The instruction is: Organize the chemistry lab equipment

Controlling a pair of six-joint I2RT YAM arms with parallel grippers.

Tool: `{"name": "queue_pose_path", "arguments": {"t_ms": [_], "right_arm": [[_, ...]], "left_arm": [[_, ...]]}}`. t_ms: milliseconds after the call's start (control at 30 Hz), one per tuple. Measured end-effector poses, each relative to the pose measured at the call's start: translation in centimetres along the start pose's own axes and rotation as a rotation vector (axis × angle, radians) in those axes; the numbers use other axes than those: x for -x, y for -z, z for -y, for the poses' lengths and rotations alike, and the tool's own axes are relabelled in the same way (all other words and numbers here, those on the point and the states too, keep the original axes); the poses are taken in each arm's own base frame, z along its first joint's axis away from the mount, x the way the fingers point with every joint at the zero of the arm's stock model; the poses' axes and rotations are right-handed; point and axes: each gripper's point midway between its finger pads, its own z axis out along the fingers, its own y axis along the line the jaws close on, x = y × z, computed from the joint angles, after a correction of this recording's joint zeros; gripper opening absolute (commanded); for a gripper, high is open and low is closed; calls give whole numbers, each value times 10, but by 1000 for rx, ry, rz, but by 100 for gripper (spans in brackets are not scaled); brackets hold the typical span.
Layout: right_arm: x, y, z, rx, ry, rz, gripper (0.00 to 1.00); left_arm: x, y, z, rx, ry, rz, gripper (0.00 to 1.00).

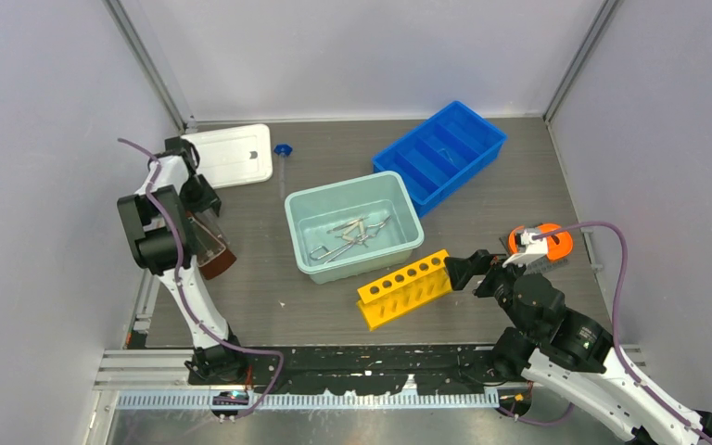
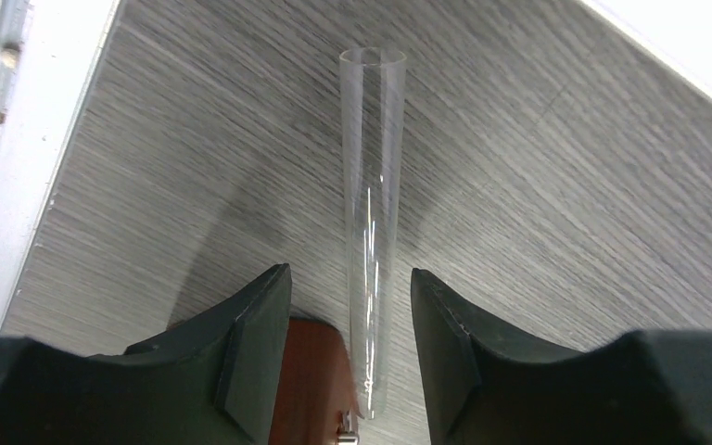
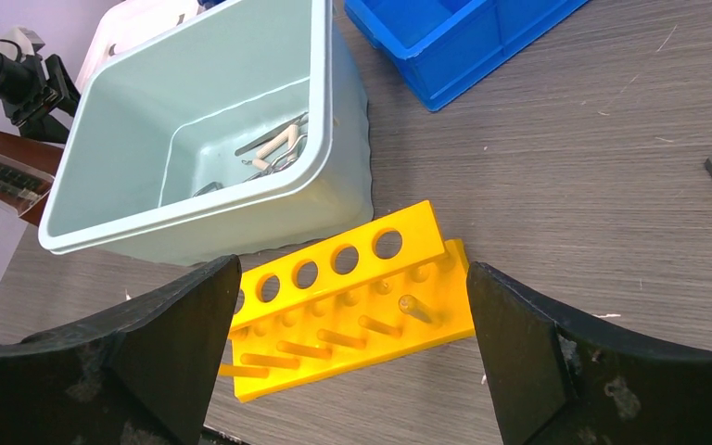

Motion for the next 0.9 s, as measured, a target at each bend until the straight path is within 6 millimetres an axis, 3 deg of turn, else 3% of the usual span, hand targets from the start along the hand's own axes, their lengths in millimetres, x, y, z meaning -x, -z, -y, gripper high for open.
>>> {"name": "queue_pose_path", "arguments": {"t_ms": [200, 633, 900], "right_arm": [[1, 0, 0, -2, 4, 6, 99], [3, -1, 2, -12, 10, 15, 99], [6, -1, 3, -16, 15, 26, 99]], "left_arm": [[-8, -9, 1, -1, -6, -41, 51], [-7, -14, 10, -55, -23, -67, 25], [-10, -9, 29, -162, -22, -92, 24]]}}
